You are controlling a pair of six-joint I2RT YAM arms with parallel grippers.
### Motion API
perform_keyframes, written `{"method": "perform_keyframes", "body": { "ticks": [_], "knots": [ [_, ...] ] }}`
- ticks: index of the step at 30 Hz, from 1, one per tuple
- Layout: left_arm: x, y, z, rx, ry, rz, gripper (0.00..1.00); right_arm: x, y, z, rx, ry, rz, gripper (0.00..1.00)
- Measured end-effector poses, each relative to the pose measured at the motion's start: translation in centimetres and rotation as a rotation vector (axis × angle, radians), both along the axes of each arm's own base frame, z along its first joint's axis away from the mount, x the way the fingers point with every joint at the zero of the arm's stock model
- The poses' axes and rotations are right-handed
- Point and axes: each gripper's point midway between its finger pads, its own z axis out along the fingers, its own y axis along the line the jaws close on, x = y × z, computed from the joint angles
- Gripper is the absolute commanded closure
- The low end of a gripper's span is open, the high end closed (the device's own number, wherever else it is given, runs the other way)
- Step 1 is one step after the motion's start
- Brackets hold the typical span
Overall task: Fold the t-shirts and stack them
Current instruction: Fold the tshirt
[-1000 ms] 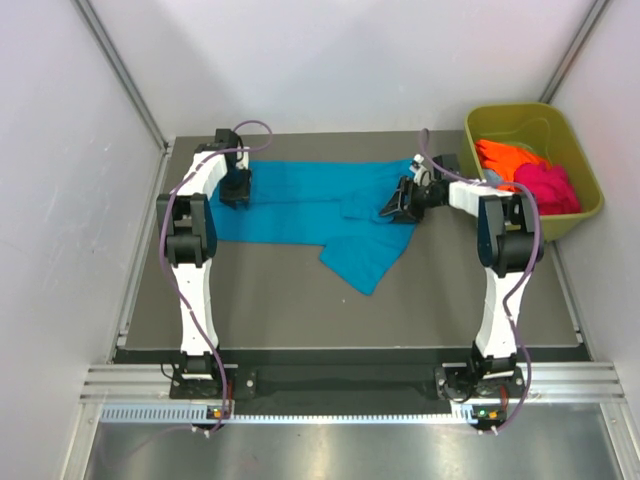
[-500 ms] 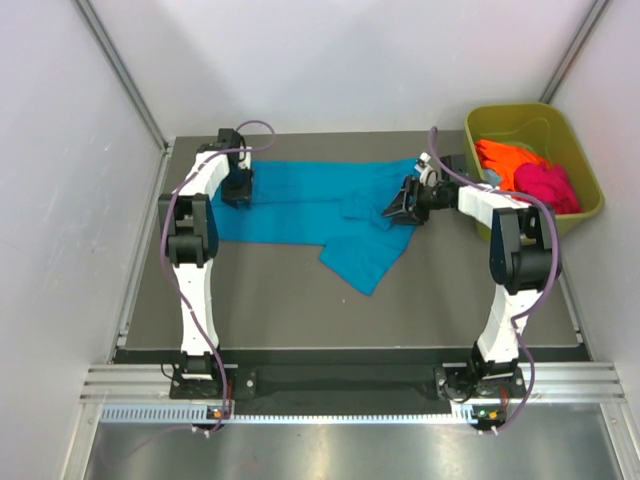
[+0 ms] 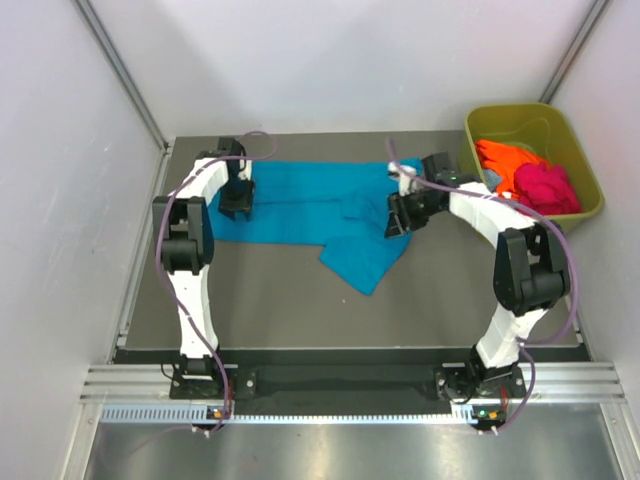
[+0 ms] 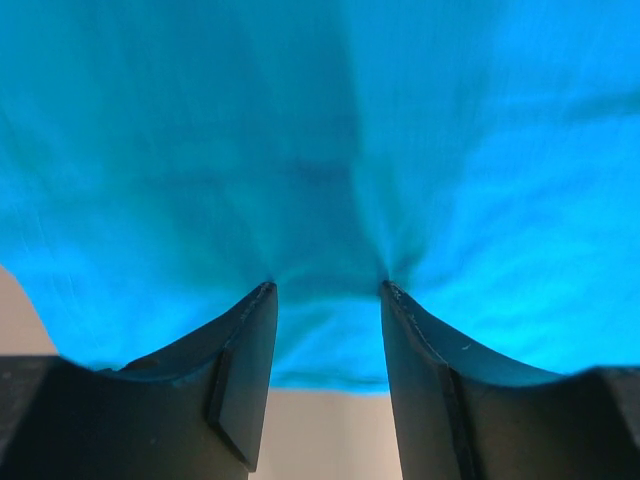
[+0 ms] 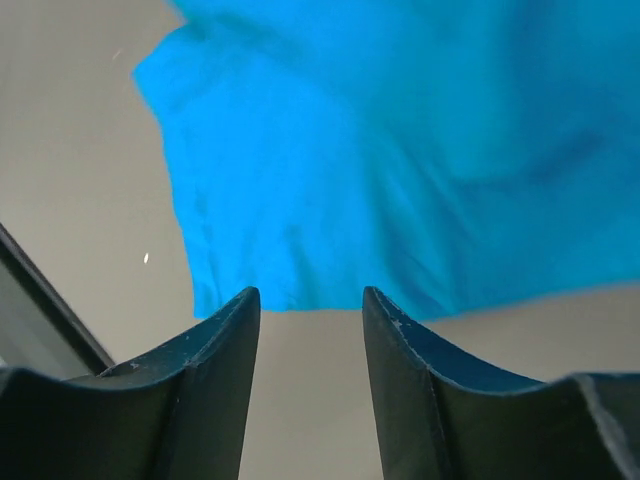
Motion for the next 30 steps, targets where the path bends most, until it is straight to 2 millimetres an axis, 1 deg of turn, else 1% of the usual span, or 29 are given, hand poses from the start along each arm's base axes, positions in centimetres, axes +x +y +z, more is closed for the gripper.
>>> {"method": "perform_keyframes", "body": {
  "ticks": [2,5,7,10,11,15,20,22,25,30],
  "knots": [
    [-1.2,0.2,0.1,0.010,0.013,-0.001,0.49,-1.4,1.9,0.1,-0.028,-0.061,0.122,0.54],
    [-2.3,0.7,0.6,0.025,0.015,0.005,0.50,-4.8,4.7,0.2,-0.053,-0.141,0.310,0.53],
    [-2.4,1.0,1.0,0.030,0.004,0.010,0.50,-6.7,6.3,0.4,-0.062,-0.178,0.412,0.53],
    [-2.2,1.7,1.7,0.042,-0.028,0.017,0.50,-8.7,8.1,0.2,-0.066,-0.222,0.534,0.53],
    [-2.2,2.2,2.0,0.047,-0.038,0.021,0.50,-9.3,8.4,-0.1,-0.067,-0.226,0.563,0.54],
    [-2.3,4.3,2.9,0.056,-0.075,0.054,0.50,-11.3,8.7,-1.2,-0.079,-0.214,0.638,0.54],
    [-2.4,7.5,3.5,0.077,-0.102,0.109,0.50,-12.6,8.5,-2.4,-0.105,-0.201,0.685,0.54],
    [-2.5,8.4,3.8,0.083,-0.111,0.128,0.50,-12.9,8.4,-2.9,-0.121,-0.204,0.692,0.55],
    [-3.1,8.9,4.2,0.088,-0.122,0.144,0.50,-13.5,8.0,-3.7,-0.148,-0.206,0.702,0.54],
    [-3.6,9.0,5.6,0.076,-0.149,0.175,0.51,-14.1,7.7,-4.8,-0.180,-0.210,0.718,0.54]
  ]
}}
